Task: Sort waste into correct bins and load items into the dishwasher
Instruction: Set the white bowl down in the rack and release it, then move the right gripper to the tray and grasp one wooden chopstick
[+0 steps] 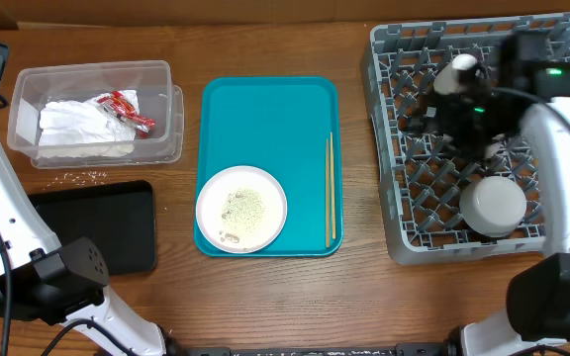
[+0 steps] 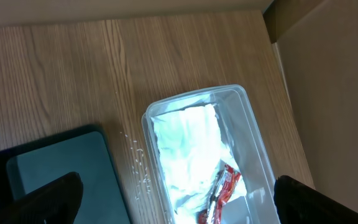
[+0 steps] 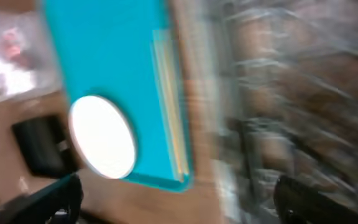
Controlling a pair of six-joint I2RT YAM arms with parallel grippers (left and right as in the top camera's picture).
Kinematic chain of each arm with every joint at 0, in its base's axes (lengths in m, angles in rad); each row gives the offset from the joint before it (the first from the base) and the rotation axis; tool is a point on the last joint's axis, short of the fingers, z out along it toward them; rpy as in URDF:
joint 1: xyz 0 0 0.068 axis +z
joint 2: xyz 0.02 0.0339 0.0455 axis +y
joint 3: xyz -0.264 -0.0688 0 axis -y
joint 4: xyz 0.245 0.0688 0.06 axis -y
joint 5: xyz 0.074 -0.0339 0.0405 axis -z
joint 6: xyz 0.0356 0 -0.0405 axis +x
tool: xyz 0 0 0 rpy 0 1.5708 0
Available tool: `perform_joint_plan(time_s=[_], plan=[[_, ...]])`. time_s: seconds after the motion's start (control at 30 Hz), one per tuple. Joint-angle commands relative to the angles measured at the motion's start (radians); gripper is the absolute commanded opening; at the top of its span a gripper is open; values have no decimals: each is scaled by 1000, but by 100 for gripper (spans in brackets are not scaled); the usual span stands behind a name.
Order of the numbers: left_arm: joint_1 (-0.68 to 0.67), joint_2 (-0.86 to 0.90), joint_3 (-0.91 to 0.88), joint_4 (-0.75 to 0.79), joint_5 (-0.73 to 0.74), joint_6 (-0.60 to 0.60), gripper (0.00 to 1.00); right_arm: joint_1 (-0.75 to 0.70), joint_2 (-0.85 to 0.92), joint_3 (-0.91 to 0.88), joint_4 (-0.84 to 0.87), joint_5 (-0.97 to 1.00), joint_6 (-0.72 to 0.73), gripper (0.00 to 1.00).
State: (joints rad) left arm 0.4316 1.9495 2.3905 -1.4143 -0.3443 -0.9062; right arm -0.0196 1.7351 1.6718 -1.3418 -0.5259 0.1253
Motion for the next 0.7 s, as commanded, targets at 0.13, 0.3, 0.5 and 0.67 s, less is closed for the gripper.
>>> perform_joint_plan(time_s=[0.13, 0.3, 0.5, 0.67], plan=[[-6, 9, 0, 1, -13, 9, 100, 186, -18, 23, 201, -235, -21, 70], [-6, 9, 0, 1, -13, 9, 100, 249, -15, 23, 299, -220, 8, 51], [-6, 9, 0, 1, -13, 9, 100, 344, 26, 11, 318, 255, 232, 61], [-6, 9, 0, 1, -13, 9, 100, 442, 103, 10, 339, 402, 235, 77]])
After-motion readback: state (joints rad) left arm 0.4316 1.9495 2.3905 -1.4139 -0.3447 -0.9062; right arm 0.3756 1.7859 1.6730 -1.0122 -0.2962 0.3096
